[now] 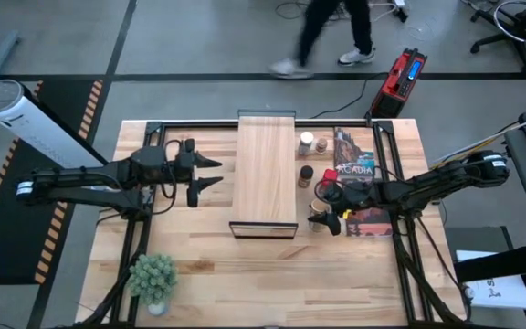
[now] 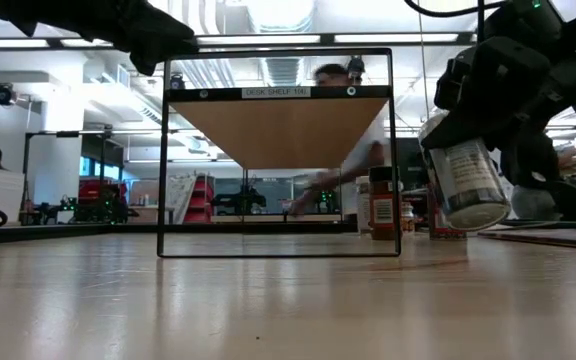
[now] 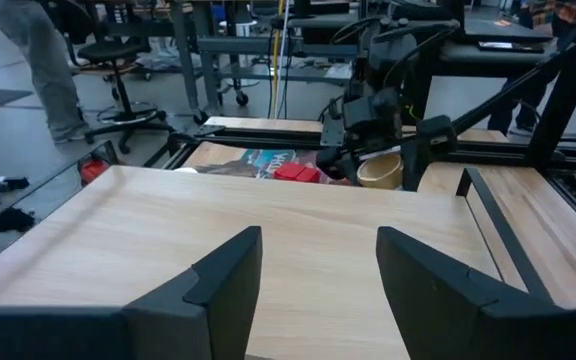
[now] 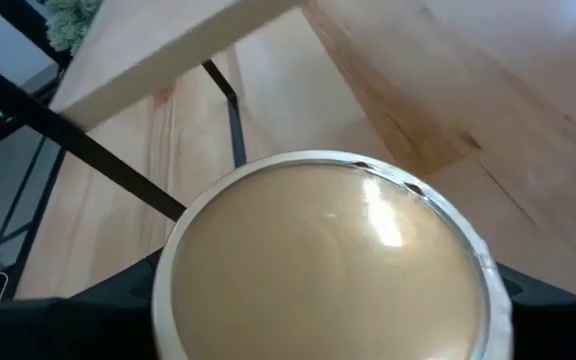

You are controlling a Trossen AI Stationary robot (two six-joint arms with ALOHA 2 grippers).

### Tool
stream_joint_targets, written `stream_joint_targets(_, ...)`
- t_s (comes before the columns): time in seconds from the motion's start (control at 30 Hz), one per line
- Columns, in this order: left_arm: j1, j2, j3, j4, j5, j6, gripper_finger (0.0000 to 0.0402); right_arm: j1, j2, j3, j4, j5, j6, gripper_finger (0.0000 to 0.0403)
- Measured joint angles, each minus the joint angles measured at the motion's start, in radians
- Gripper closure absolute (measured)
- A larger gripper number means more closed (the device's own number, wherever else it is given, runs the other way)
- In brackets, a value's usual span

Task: Shelf spices
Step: Remove the brown seasoning bottle from the shelf

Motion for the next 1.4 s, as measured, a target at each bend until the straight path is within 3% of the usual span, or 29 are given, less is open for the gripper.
stream_joint_targets(0.47, 0.000, 0.020, 0.000, 0.178, 0.000, 0.018, 0.0206, 0.000, 0.000, 0.000, -0.019, -0.003, 0.065, 0.0150)
stream_joint_targets(1.0, 0.000, 0.024, 0.000, 0.179, 0.001, -0.062, 0.0227, 0.000, 0.000, 0.125, -0.244, -0.010, -0.009, 0.0150)
stream_joint_targets(1.4, 0.000, 0.022, 0.000, 0.162, 0.062, -0.068, 0.0223, 0.011, 0.000, 0.105, -0.331, 0.032, -0.006, 0.0146)
